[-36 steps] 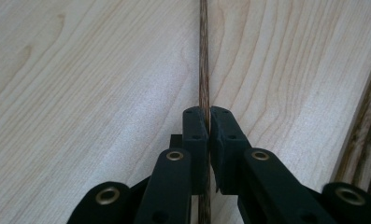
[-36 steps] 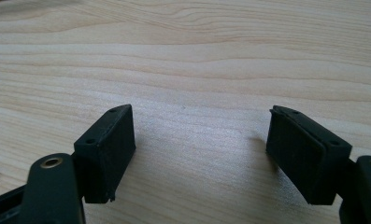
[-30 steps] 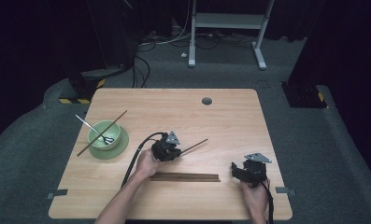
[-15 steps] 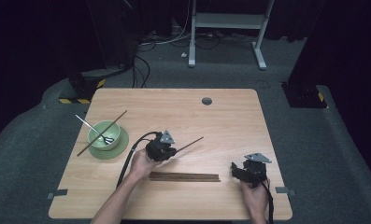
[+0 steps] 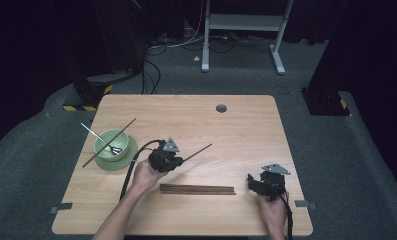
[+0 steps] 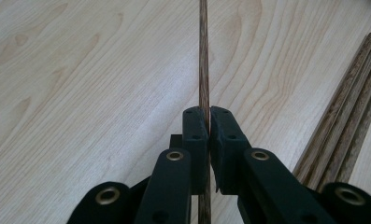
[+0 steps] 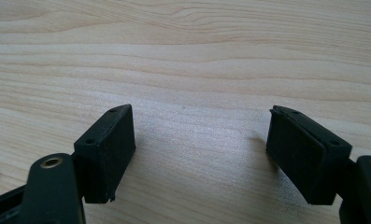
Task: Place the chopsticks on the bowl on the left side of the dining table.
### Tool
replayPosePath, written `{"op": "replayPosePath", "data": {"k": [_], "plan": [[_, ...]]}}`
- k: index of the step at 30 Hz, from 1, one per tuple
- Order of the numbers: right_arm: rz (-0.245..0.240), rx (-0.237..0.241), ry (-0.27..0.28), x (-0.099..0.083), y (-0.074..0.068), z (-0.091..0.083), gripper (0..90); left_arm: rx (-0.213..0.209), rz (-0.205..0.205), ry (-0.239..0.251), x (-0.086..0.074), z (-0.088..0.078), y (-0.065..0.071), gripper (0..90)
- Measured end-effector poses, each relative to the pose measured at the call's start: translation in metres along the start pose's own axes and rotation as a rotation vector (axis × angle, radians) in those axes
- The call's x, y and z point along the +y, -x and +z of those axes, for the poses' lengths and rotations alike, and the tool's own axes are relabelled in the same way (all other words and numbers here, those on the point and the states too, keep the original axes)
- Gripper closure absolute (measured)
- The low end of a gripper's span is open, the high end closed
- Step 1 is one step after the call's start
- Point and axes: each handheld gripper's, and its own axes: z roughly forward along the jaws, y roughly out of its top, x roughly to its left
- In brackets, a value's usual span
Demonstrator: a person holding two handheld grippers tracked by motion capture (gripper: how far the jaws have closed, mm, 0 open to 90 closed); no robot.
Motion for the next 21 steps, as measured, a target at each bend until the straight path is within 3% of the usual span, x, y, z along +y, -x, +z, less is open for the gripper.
{"op": "replayPosePath", "data": {"k": [8, 11, 21], "plan": [[0.0, 0.0, 0.0, 0.0, 0.0, 0.0, 23.2, 0.023, 0.0, 0.017, -0.003, -0.014, -0.005, 84.8], [0.0, 0.0, 0.0, 0.0, 0.0, 0.0, 23.2, 0.03, -0.019, 0.028, -0.003, -0.018, -0.006, 84.8], [0.0, 0.0, 0.0, 0.0, 0.0, 0.0, 23.2, 0.046, -0.009, 0.038, -0.002, -0.031, -0.012, 84.7]]}}
